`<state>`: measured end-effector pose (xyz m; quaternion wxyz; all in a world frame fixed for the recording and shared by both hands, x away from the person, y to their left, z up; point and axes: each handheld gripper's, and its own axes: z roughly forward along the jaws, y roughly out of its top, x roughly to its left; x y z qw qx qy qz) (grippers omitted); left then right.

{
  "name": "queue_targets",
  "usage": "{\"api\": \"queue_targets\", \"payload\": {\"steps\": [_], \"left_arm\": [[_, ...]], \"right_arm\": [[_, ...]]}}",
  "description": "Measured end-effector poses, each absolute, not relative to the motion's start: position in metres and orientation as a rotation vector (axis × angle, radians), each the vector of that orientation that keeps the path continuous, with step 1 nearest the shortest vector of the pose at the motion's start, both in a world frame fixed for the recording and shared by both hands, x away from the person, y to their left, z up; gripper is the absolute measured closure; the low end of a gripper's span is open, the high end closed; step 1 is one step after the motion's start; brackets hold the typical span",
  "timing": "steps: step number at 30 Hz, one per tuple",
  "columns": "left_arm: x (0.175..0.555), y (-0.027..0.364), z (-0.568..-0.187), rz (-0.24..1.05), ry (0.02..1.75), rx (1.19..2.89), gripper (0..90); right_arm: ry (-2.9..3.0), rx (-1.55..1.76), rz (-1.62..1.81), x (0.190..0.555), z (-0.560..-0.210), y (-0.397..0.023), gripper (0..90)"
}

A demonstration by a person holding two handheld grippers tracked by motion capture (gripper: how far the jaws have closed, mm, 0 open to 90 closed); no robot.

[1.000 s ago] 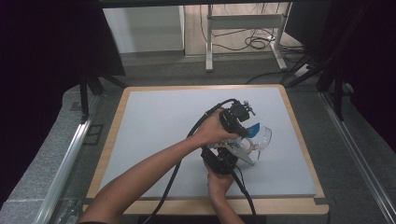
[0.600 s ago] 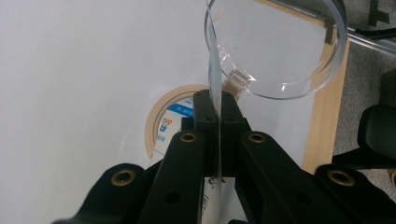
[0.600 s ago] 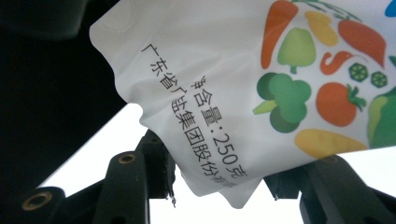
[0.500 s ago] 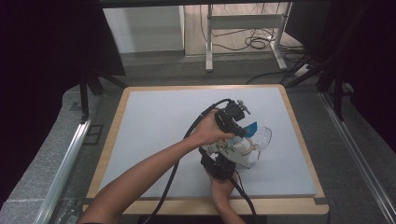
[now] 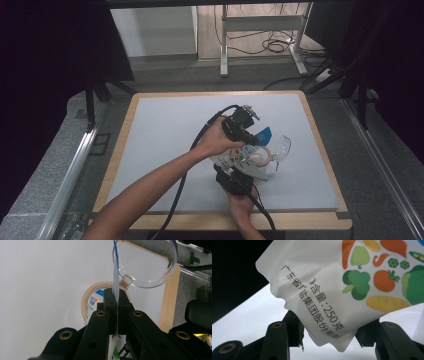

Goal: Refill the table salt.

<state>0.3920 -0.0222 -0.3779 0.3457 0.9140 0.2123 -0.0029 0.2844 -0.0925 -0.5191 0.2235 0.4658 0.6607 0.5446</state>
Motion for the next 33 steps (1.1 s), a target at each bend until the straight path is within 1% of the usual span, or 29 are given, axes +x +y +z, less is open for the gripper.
{"api": "queue_targets", "payload": {"steps": [18,26,33], "left_arm": [[0.383,0.002,-0.373,-0.024,0.546,2.271,89.7],[0.376,0.016,-0.370,-0.015,0.538,2.196,89.8],[0.370,0.030,-0.366,-0.013,0.544,2.136,89.8]], "right_arm": [[1.922,1.350,1.460,0.286,-0.532,-0.101,44.9],[1.958,1.358,1.452,0.285,-0.534,-0.106,39.5],[1.983,1.338,1.458,0.282,-0.535,-0.109,36.8]]}}
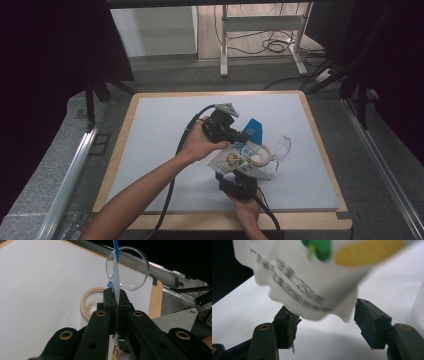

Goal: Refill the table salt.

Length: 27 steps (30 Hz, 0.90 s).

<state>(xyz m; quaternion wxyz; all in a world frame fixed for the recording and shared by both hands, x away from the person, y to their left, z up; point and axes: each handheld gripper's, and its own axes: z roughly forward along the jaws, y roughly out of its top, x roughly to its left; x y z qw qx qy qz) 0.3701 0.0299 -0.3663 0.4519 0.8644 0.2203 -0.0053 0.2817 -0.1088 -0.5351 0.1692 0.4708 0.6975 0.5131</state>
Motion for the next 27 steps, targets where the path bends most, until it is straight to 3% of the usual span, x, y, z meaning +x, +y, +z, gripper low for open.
{"api": "queue_targets", "payload": {"steps": [12,27], "left_arm": [[0.371,0.075,-0.364,0.008,0.615,2.027,89.8],[0.392,0.147,-0.403,0.112,0.823,1.898,89.9]], "right_arm": [[1.990,1.322,1.501,0.270,-0.529,-0.123,35.3],[1.927,1.345,1.485,0.252,-0.530,-0.168,35.2]]}}
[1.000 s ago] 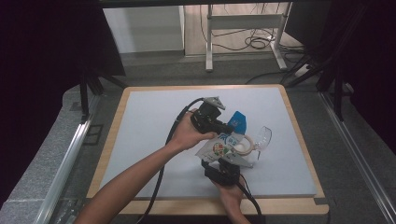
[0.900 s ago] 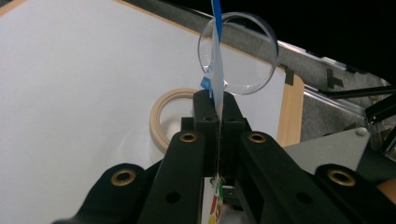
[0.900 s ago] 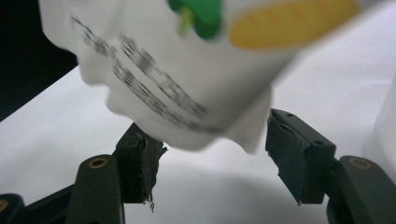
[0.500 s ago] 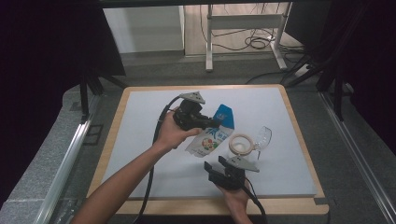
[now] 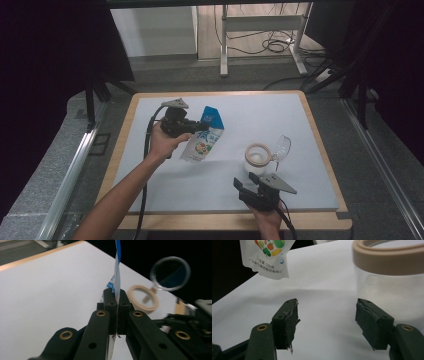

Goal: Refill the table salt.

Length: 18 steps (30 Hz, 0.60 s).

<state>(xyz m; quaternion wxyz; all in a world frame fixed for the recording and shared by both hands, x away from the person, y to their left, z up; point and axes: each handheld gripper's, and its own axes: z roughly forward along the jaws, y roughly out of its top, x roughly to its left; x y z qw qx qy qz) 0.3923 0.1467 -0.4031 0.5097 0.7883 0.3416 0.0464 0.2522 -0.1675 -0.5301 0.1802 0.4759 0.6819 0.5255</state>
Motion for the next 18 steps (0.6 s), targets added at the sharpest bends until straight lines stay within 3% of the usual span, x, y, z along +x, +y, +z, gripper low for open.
{"api": "queue_targets", "payload": {"steps": [10,18], "left_arm": [[0.410,0.191,-0.434,0.223,0.957,1.781,89.8],[0.400,0.220,-0.453,0.273,1.005,1.720,89.8]], "right_arm": [[1.864,1.353,1.458,0.248,-0.527,-0.193,34.8],[1.809,1.335,1.473,0.241,-0.520,-0.220,34.9]]}}
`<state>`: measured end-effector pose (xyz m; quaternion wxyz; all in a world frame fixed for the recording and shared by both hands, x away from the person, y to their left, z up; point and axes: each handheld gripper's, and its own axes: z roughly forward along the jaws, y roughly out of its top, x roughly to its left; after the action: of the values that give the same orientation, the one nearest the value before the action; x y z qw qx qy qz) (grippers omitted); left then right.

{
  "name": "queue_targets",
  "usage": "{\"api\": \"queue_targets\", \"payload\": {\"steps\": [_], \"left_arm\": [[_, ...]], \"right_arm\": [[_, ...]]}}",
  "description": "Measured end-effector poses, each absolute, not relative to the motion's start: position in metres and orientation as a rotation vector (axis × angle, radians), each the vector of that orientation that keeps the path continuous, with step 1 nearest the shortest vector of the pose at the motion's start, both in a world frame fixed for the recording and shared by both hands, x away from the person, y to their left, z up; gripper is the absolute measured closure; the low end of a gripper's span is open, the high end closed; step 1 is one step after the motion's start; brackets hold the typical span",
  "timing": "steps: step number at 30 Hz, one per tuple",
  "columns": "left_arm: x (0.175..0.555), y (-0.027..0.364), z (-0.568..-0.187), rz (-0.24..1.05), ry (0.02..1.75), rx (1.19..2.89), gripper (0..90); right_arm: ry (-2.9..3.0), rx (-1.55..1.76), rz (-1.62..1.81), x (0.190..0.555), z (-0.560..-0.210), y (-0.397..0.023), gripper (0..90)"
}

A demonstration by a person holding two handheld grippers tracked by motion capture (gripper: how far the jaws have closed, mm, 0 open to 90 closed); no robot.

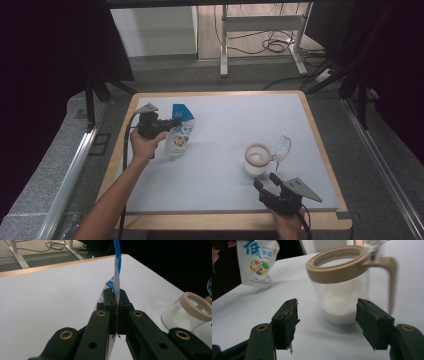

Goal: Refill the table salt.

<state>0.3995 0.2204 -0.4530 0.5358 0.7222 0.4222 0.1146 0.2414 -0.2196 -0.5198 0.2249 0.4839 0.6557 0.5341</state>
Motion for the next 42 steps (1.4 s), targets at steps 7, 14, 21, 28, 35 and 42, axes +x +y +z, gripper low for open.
{"api": "queue_targets", "payload": {"steps": [7,14,21,28,35,42], "left_arm": [[0.385,0.234,-0.458,0.297,1.004,1.737,89.5],[0.372,0.237,-0.462,0.327,0.978,1.765,89.1],[0.360,0.241,-0.465,0.347,0.965,1.767,88.3],[0.356,0.247,-0.468,0.358,0.951,1.757,87.4],[0.361,0.249,-0.472,0.363,0.961,1.748,81.8],[0.369,0.253,-0.477,0.324,0.960,1.720,70.0]], "right_arm": [[1.708,1.376,1.485,0.242,-0.513,-0.250,34.9],[1.644,1.415,1.480,0.245,-0.511,-0.268,34.9],[1.607,1.442,1.478,0.248,-0.511,-0.278,34.9],[1.592,1.445,1.481,0.250,-0.509,-0.280,34.9],[1.584,1.441,1.481,0.252,-0.507,-0.282,35.0],[1.578,1.438,1.481,0.251,-0.508,-0.283,35.0]]}}
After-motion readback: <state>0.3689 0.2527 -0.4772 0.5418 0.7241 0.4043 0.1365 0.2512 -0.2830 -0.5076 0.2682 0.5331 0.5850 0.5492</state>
